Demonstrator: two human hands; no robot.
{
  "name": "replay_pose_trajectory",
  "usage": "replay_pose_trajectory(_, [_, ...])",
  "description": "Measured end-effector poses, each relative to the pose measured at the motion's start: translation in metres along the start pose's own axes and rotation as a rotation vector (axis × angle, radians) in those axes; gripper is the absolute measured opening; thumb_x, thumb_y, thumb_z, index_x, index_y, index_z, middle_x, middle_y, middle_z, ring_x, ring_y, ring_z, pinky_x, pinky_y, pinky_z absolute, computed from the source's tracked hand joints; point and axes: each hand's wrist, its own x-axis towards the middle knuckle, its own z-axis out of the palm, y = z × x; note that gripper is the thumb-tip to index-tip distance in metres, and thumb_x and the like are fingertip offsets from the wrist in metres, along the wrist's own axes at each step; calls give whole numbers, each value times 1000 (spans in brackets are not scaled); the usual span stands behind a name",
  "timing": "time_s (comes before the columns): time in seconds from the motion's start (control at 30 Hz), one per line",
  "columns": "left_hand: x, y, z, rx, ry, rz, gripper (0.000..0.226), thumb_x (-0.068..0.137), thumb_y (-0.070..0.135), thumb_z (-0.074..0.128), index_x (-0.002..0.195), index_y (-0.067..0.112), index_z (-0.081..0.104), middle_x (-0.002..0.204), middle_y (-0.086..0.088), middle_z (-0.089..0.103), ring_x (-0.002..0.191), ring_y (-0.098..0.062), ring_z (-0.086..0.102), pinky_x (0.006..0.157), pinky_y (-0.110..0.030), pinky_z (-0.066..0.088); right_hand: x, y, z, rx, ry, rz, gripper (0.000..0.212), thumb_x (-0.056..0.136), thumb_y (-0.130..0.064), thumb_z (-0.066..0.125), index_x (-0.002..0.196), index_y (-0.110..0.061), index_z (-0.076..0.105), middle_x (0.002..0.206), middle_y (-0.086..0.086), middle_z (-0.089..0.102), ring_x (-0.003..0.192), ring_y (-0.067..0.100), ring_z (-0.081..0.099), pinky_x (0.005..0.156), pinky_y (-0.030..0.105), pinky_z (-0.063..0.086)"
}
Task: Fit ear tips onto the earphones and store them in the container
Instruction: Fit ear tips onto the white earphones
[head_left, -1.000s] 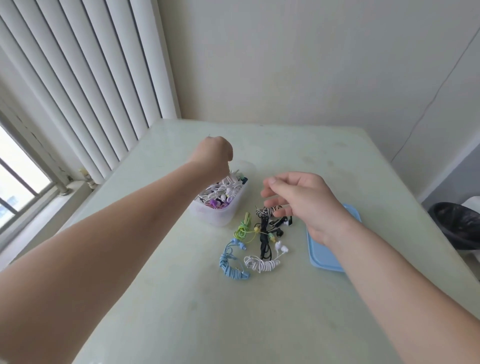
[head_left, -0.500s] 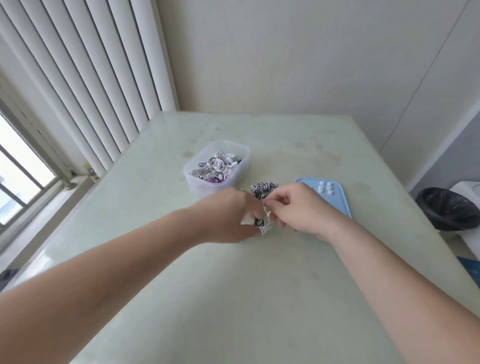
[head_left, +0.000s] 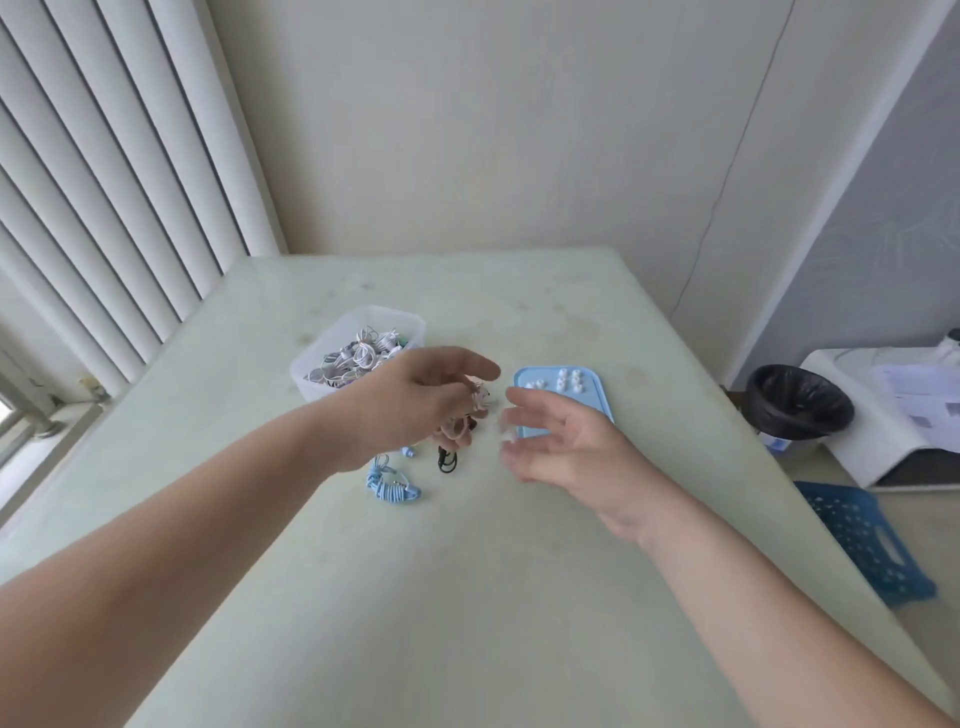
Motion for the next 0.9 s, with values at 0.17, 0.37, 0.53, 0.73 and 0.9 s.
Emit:
replay_pose_trajectory(0.17, [-4,7,14,-552,-119,-73,52,87,-6,39,129,8,67,100,-18,70,89,-32,67,84,-42,57,-2,-2,0,325,-155,-42,25,98,-6,61,122,-1,65,119,23,70,106,35,71,93,44,58])
replay_pose_trajectory(0.37, [-1,-3,38,-640,-113,-57,32,93,-1,62,124,3,66,92,-11,70,74,-22,68,73,-32,58,4,4,-12,332,-79,-61,22,96,-4,64,116,5,68,103,32,69,90,38,68,78,39,60])
replay_pose_trajectory(0.53, [11,-16,60,-305,117,55,13,98,22,72,106,12,76,88,-9,71,67,-23,64,63,-20,52,9,4,-24,215,-4,-33,19,94,-7,70,110,1,74,100,18,76,86,29,70,79,35,58])
replay_pose_trajectory(0.73, [34,-26,75,-345,222,10,12,98,18,71,93,7,74,78,-1,71,66,-22,67,67,-30,55,25,-2,-55,-7,90,124,28,88,1,75,115,-7,69,97,17,78,83,29,77,71,34,62])
replay_pose_trajectory(0.9, [51,-32,81,-702,201,-63,17,99,17,68,113,13,77,85,-4,64,69,-17,62,84,-43,60,78,16,-87,-584,468,36,3,88,-20,76,91,-20,74,83,-6,72,74,6,68,69,26,53])
